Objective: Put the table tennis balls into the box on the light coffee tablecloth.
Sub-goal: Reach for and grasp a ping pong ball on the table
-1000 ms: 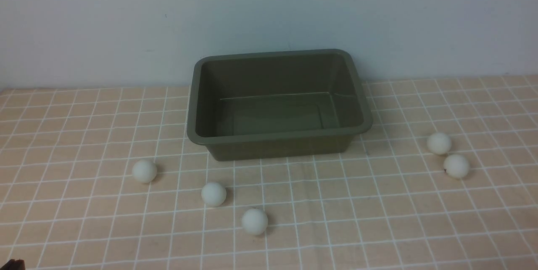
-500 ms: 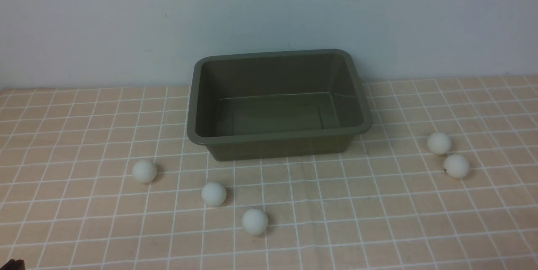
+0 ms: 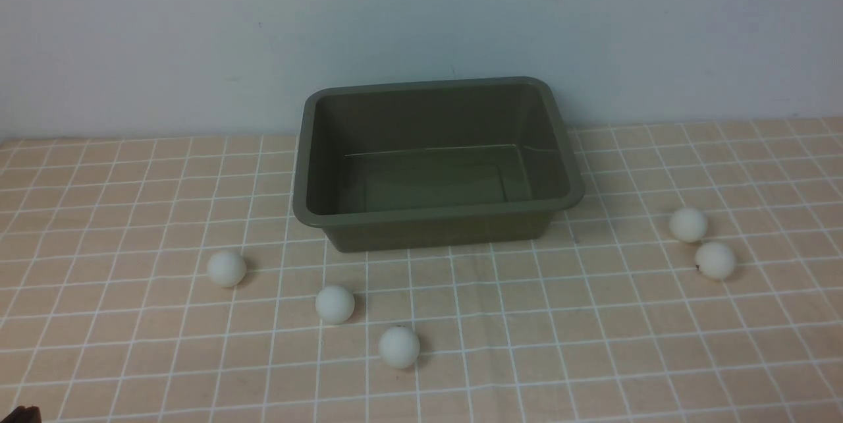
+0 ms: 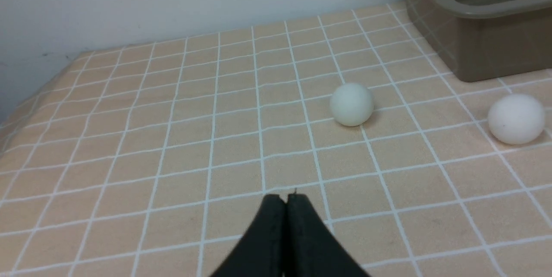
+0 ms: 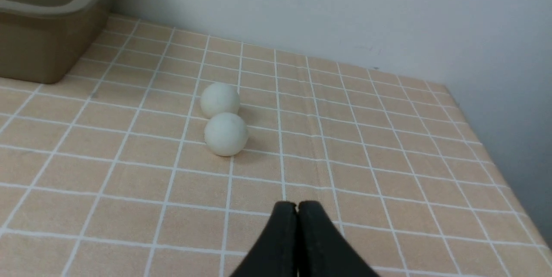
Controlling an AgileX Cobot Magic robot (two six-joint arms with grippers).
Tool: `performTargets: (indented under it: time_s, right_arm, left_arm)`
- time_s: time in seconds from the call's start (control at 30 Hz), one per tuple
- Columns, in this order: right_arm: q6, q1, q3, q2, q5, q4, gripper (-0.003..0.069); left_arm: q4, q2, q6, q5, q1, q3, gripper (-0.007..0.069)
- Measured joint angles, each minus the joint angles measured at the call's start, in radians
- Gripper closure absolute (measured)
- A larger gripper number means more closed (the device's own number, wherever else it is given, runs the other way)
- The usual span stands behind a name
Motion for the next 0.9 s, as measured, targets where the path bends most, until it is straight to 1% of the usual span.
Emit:
performTargets:
  time_s: [0.13, 0.2, 0.33, 0.5, 0.6, 0.63, 0.67, 0.77, 0.8, 0.83, 0.87, 0.9]
  right_arm:
    - [0.002, 0.000, 0.000, 0.000, 0.000, 0.003, 0.0677]
    - [0.023, 0.000, 0.000, 0.000, -0.004, 0.027, 0.0677]
    - [0.087, 0.000, 0.003, 0.000, -0.041, 0.173, 0.0677]
    - [0.127, 0.000, 0.003, 0.000, -0.051, 0.336, 0.0677]
    - [0.129, 0.000, 0.003, 0.000, -0.053, 0.391, 0.0677]
    - [0.130, 0.000, 0.003, 0.000, -0.052, 0.391, 0.0677]
    - [0.132, 0.000, 0.003, 0.000, -0.062, 0.405, 0.0677]
    - [0.171, 0.000, 0.003, 0.000, -0.114, 0.462, 0.0677]
    - [0.193, 0.000, 0.003, 0.000, -0.134, 0.494, 0.0677]
    - [0.240, 0.000, 0.003, 0.000, -0.173, 0.568, 0.0677]
    - [0.251, 0.000, 0.003, 0.000, -0.177, 0.578, 0.0677]
    - [0.276, 0.000, 0.003, 0.000, -0.194, 0.624, 0.0677]
  left_arm:
    - [-0.161, 0.000, -0.063, 0.000, 0.000, 0.000, 0.0693]
    - [-0.268, 0.000, -0.098, 0.000, 0.000, 0.000, 0.0693]
    - [-0.499, 0.000, -0.130, 0.000, 0.000, 0.000, 0.0693]
    - [-0.717, 0.000, -0.135, -0.002, 0.000, 0.000, 0.0693]
    - [-0.809, 0.000, -0.135, -0.006, 0.000, 0.000, 0.0693]
    - [-0.819, 0.000, -0.135, -0.006, 0.000, 0.000, 0.0693]
    - [-0.855, 0.000, -0.134, -0.008, 0.000, 0.000, 0.0693]
    - [-0.902, 0.000, -0.133, -0.012, 0.000, 0.000, 0.0693]
    - [-0.915, 0.000, -0.133, -0.016, 0.000, 0.000, 0.0693]
    - [-0.937, 0.000, -0.133, -0.024, 0.000, 0.000, 0.0693]
    - [-0.940, 0.000, -0.133, -0.025, 0.000, 0.000, 0.0693]
    - [-0.951, 0.000, -0.133, -0.028, 0.000, 0.000, 0.0693]
